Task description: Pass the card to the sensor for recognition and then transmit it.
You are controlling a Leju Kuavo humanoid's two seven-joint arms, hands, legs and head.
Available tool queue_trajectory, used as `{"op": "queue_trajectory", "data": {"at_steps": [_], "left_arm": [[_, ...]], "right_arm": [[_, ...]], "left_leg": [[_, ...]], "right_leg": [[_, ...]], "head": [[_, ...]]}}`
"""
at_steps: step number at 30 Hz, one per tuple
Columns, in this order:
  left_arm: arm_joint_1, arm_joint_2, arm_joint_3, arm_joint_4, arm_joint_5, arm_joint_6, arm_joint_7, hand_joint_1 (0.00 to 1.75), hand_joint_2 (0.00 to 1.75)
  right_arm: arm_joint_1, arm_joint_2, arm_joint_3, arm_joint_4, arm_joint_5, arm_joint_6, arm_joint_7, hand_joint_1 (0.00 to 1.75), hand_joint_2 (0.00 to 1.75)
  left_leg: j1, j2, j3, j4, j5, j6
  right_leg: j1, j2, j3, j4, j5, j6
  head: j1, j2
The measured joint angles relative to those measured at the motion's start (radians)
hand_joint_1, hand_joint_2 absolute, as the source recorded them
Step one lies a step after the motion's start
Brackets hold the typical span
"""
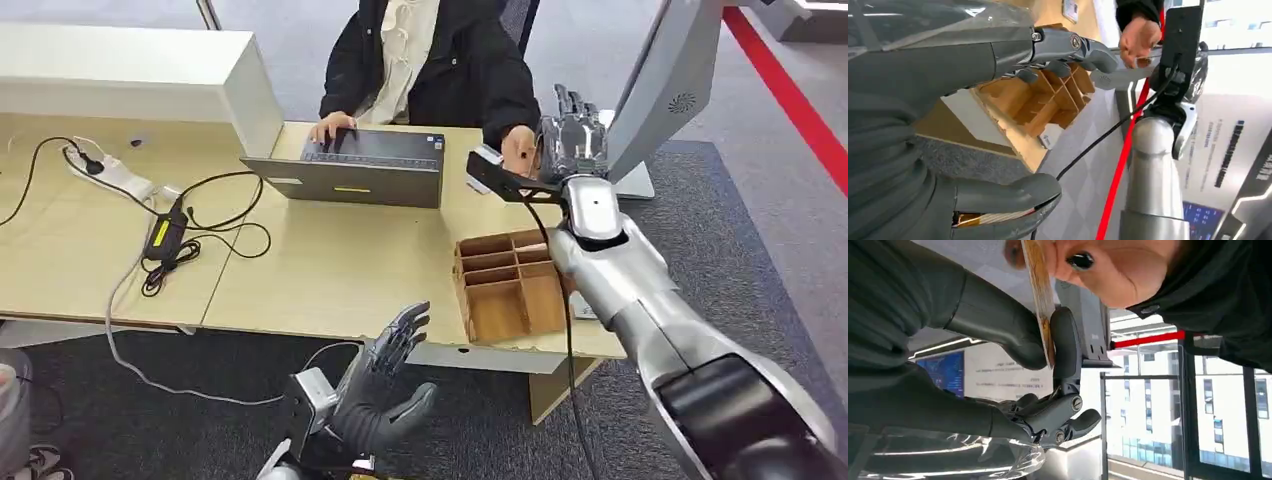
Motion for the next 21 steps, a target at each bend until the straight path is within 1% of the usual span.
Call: {"op": "queue_trajectory", "data": {"at_steps": [6,7,8,9,10,12,13,17,21], "left_arm": [[0.002,-0.015,0.0,0.026,0.011,0.006,-0.022,0.0,1.75],[0.002,-0.018,0.0,0.03,0.011,0.006,-0.023,0.0,1.75],[0.003,-0.019,0.0,0.034,0.011,0.006,-0.024,0.0,1.75],[0.003,-0.021,0.0,0.035,0.011,0.006,-0.024,0.0,1.75],[0.003,-0.024,0.0,0.04,0.011,0.007,-0.025,0.0,1.75],[0.003,-0.027,0.0,0.046,0.011,0.01,-0.028,0.0,1.75],[0.002,-0.028,0.0,0.05,0.011,0.011,-0.029,0.0,0.0],[0.002,-0.033,0.0,0.059,0.014,0.011,-0.037,0.0,0.0],[0.002,-0.038,0.0,0.069,0.015,0.009,-0.04,0.0,0.0]], "right_arm": [[-0.006,0.002,0.001,0.045,-0.006,0.006,0.001,1.75,1.75],[-0.006,0.003,0.002,0.052,-0.006,0.006,0.001,1.69,1.75],[-0.006,0.003,0.002,0.055,-0.007,0.006,0.001,1.45,1.75],[-0.006,0.003,0.002,0.058,-0.008,0.006,0.001,0.26,1.75],[-0.007,0.004,0.002,0.064,-0.009,0.006,0.001,0.0,1.75],[-0.01,0.007,0.005,0.075,-0.009,0.005,0.0,0.0,1.75],[-0.01,0.008,0.006,0.08,-0.009,0.005,0.0,0.0,1.75],[-0.011,0.013,0.01,0.095,-0.014,-0.01,0.0,0.0,1.75],[-0.014,0.015,0.014,0.102,-0.033,-0.045,-0.008,0.0,1.75]], "left_leg": [[0.0,0.0,0.0,0.0,0.0,0.0],[0.0,0.0,0.0,0.0,0.0,0.0],[0.0,0.0,0.0,0.0,0.0,0.0],[0.0,0.0,0.0,0.0,0.0,0.0],[0.0,0.0,0.0,0.0,0.0,0.0],[0.0,0.0,0.0,0.0,0.0,0.0],[0.0,0.0,0.0,0.0,0.0,0.0],[0.0,0.0,0.0,0.0,0.0,0.0],[0.0,0.0,0.0,0.0,0.0,0.0]], "right_leg": [[0.0,0.0,0.0,0.0,0.0,0.0],[0.0,0.0,0.0,0.0,0.0,0.0],[0.0,0.0,0.0,0.0,0.0,0.0],[0.0,0.0,0.0,0.0,0.0,0.0],[0.0,0.0,0.0,0.0,0.0,0.0],[0.0,0.0,0.0,0.0,0.0,0.0],[0.0,0.0,0.0,0.0,0.0,0.0],[0.0,0.0,0.0,0.0,0.0,0.0],[0.0,0.0,0.0,0.0,0.0,0.0]], "head": [[0.0,0.0],[0.0,0.0],[0.0,0.0],[0.0,0.0],[0.0,0.0],[0.0,0.0],[0.0,0.0],[0.0,0.0],[0.0,0.0]]}}
